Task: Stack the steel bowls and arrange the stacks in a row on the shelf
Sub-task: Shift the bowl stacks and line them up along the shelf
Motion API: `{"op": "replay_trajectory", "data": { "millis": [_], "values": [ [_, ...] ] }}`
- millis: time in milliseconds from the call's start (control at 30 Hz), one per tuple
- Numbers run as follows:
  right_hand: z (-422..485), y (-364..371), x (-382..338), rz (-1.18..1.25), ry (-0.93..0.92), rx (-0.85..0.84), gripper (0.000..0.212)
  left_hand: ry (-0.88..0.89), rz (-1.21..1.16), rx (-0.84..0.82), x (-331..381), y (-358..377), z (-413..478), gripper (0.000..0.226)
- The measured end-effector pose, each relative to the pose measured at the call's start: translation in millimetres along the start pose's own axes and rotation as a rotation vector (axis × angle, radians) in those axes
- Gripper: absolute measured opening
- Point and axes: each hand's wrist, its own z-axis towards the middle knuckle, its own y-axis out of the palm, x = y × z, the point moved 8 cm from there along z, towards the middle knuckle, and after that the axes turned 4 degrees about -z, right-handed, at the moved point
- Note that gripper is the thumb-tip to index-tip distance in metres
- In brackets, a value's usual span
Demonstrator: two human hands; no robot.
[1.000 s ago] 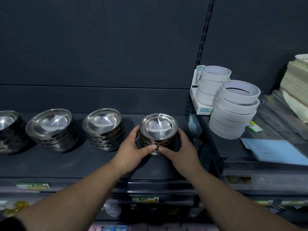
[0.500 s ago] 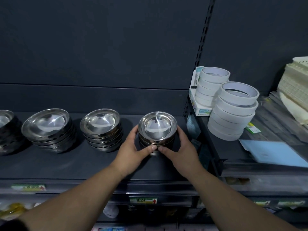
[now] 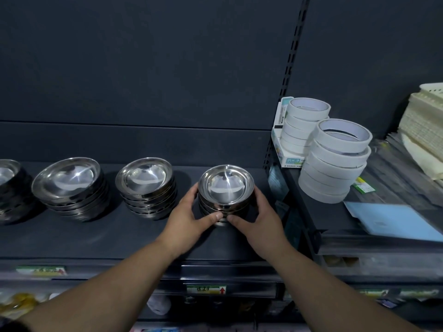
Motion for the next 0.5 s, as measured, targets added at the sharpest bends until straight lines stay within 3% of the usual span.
{"op": "replay_trajectory", "data": {
  "millis": [200, 500],
  "values": [
    [-2, -9, -4, -0.004, 0.042, 0.049, 0.100, -0.038, -0.045, -0.002, 3, -3, -1, 0.104],
    [0, -8, -8, 0.023, 0.004, 0.053, 0.079, 0.002, -0.042, 0.000, 14, -9, 2, 0.095]
  ]
}}
